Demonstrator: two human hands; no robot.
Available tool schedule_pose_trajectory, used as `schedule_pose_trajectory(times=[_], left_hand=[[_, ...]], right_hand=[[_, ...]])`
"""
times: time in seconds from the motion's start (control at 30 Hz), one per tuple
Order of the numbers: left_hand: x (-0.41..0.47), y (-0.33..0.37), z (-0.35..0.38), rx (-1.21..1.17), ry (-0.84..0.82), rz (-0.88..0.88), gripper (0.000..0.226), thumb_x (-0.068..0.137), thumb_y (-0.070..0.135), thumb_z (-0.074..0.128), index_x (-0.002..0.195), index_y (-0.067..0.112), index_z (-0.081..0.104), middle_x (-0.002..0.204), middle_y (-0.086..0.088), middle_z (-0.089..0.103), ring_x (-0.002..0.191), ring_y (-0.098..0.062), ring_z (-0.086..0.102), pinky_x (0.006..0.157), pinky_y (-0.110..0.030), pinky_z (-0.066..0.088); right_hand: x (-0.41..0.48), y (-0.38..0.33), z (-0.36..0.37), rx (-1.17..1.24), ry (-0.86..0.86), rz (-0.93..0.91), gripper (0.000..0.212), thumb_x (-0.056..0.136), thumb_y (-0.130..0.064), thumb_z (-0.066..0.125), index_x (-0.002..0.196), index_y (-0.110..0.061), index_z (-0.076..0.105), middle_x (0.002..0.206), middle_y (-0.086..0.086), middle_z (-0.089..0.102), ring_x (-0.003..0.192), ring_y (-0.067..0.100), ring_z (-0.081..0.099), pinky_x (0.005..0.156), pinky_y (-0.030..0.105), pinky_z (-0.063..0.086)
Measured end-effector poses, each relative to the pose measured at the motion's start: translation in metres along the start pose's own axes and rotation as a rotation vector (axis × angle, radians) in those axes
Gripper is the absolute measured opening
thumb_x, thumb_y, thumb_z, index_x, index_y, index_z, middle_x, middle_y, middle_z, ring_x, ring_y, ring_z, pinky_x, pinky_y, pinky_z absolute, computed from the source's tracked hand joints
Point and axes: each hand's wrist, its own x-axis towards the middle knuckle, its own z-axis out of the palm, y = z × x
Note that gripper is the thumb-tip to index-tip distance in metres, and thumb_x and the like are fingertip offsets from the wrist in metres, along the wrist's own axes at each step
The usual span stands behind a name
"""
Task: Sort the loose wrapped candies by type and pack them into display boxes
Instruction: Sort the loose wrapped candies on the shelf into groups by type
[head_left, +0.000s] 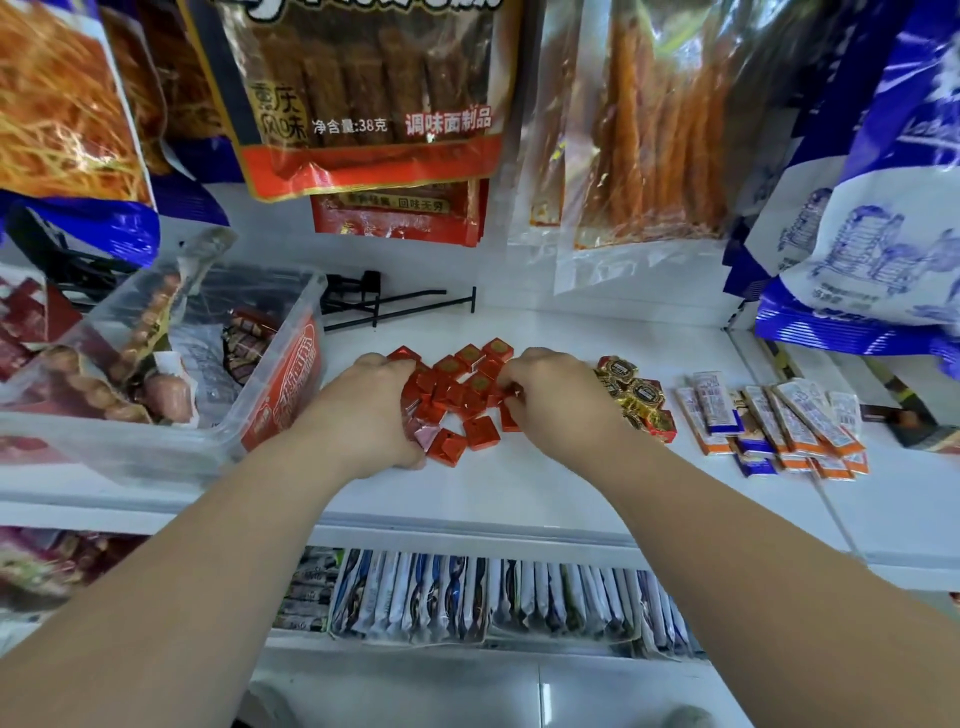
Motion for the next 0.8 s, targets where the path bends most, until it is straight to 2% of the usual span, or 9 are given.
schedule_pose_trajectory(times=[0.17, 0.27, 0.33, 0.43, 0.53, 0.6, 0.8], left_hand=[[-0.007, 0.006, -0.001, -0.016, 0.022, -0.004, 0.08, 0.054, 0.051, 0.087, 0.122, 0.024, 0.056, 0.109, 0.0, 0.054, 0.093, -0.017, 0.057, 0.083, -0.031, 0.05], [-0.012, 0.008, -0.001, -0.011, 0.028, -0.007, 0.075, 0.056, 0.048, 0.086, 0.12, 0.024, 0.056, 0.11, 0.0, 0.054, 0.093, -0.015, 0.055, 0.082, -0.028, 0.048], [-0.015, 0.012, -0.003, 0.019, 0.03, -0.007, 0.069, 0.058, 0.048, 0.085, 0.116, 0.023, 0.056, 0.11, -0.001, 0.054, 0.093, -0.016, 0.055, 0.078, -0.027, 0.045], [-0.024, 0.024, -0.008, 0.016, 0.083, 0.011, 0.064, 0.061, 0.053, 0.083, 0.114, 0.027, 0.057, 0.11, 0.001, 0.054, 0.098, -0.019, 0.057, 0.082, -0.031, 0.048], [-0.043, 0.048, -0.008, 0.002, 0.159, 0.066, 0.068, 0.065, 0.053, 0.08, 0.123, 0.026, 0.058, 0.118, 0.0, 0.056, 0.105, -0.02, 0.056, 0.092, -0.035, 0.049], [-0.054, 0.068, -0.004, 0.018, 0.133, 0.076, 0.076, 0.068, 0.058, 0.076, 0.133, 0.027, 0.052, 0.128, 0.001, 0.053, 0.113, -0.019, 0.053, 0.097, -0.036, 0.047], [-0.068, 0.149, 0.009, 0.064, -0.012, 0.154, 0.085, 0.073, 0.064, 0.07, 0.144, 0.026, 0.041, 0.14, 0.001, 0.047, 0.124, -0.018, 0.048, 0.102, -0.032, 0.042]], right_hand=[[-0.015, 0.007, 0.0, -0.157, -0.074, -0.121, 0.044, 0.082, 0.0, 0.048, 0.114, -0.023, 0.07, 0.099, 0.001, 0.065, 0.094, 0.025, 0.053, 0.077, 0.033, 0.047], [-0.025, 0.009, 0.0, -0.197, -0.071, -0.145, 0.057, 0.085, -0.002, 0.045, 0.133, -0.028, 0.058, 0.119, -0.005, 0.066, 0.111, 0.026, 0.048, 0.092, 0.039, 0.044], [-0.033, 0.009, -0.004, -0.19, -0.079, -0.136, 0.06, 0.089, -0.005, 0.044, 0.142, -0.031, 0.048, 0.136, -0.007, 0.057, 0.125, 0.025, 0.043, 0.102, 0.042, 0.037], [-0.047, 0.012, -0.014, -0.134, 0.001, -0.109, 0.048, 0.092, -0.011, 0.047, 0.137, -0.028, 0.055, 0.137, -0.004, 0.056, 0.127, 0.025, 0.043, 0.105, 0.043, 0.038], [-0.073, 0.024, -0.028, -0.047, 0.102, -0.071, 0.03, 0.091, -0.019, 0.054, 0.117, -0.021, 0.07, 0.12, 0.002, 0.067, 0.114, 0.029, 0.053, 0.1, 0.041, 0.044], [-0.096, 0.037, -0.039, -0.004, 0.129, -0.027, 0.026, 0.09, -0.025, 0.058, 0.109, -0.021, 0.074, 0.114, 0.002, 0.069, 0.11, 0.029, 0.056, 0.096, 0.039, 0.046], [-0.171, 0.094, -0.073, 0.12, 0.156, 0.18, 0.028, 0.092, -0.032, 0.064, 0.115, -0.019, 0.071, 0.12, 0.004, 0.066, 0.115, 0.028, 0.054, 0.097, 0.034, 0.041]])
